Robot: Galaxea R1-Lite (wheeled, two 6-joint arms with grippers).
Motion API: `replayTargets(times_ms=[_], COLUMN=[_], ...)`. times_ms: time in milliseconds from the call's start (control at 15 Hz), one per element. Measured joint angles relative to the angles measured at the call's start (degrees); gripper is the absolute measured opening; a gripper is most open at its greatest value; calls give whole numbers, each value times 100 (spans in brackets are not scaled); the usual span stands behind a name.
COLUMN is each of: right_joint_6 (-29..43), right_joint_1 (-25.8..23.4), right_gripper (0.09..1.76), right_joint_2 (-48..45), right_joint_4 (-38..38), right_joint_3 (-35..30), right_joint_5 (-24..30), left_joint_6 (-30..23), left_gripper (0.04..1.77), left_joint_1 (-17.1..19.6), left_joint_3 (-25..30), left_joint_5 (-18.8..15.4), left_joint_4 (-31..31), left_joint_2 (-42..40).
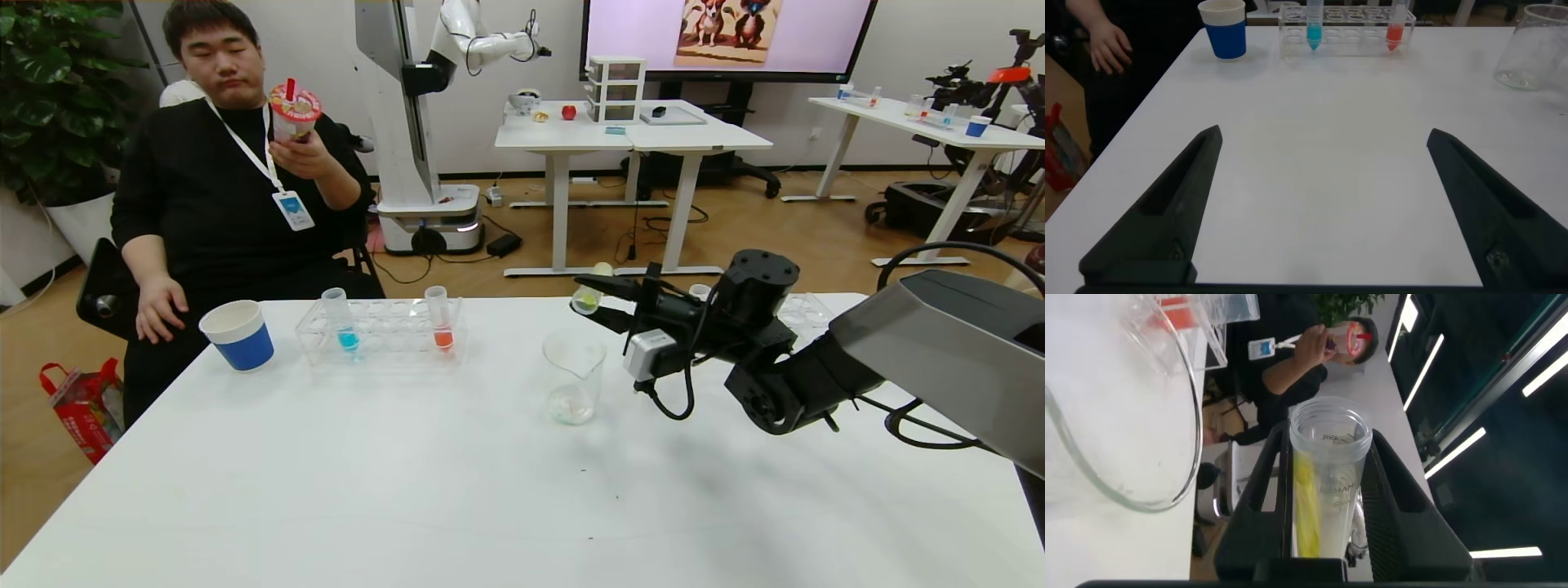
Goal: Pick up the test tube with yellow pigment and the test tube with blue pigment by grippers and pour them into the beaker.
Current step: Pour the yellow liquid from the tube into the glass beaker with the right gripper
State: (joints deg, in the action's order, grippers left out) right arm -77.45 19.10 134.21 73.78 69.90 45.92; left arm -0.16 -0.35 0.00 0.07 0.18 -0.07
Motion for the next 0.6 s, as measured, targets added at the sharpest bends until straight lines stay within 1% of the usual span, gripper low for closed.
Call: replayTargets(times_ms=[267, 600], right_joint_6=[-383, -852], right_joint_1=[-105, -67], right_gripper=[51, 51], right_joint_2=[72, 59], right_joint_4=[6, -29], right_joint_3=[16, 16], right_joint_5=[10, -4], left_joint_6=[0, 0], left_gripper=[175, 175], left_joint_1=[0, 0], left_joint_3=[0, 0], left_joint_5=[0, 2], left_joint_4=[-2, 0], left_joint_2=[0, 0])
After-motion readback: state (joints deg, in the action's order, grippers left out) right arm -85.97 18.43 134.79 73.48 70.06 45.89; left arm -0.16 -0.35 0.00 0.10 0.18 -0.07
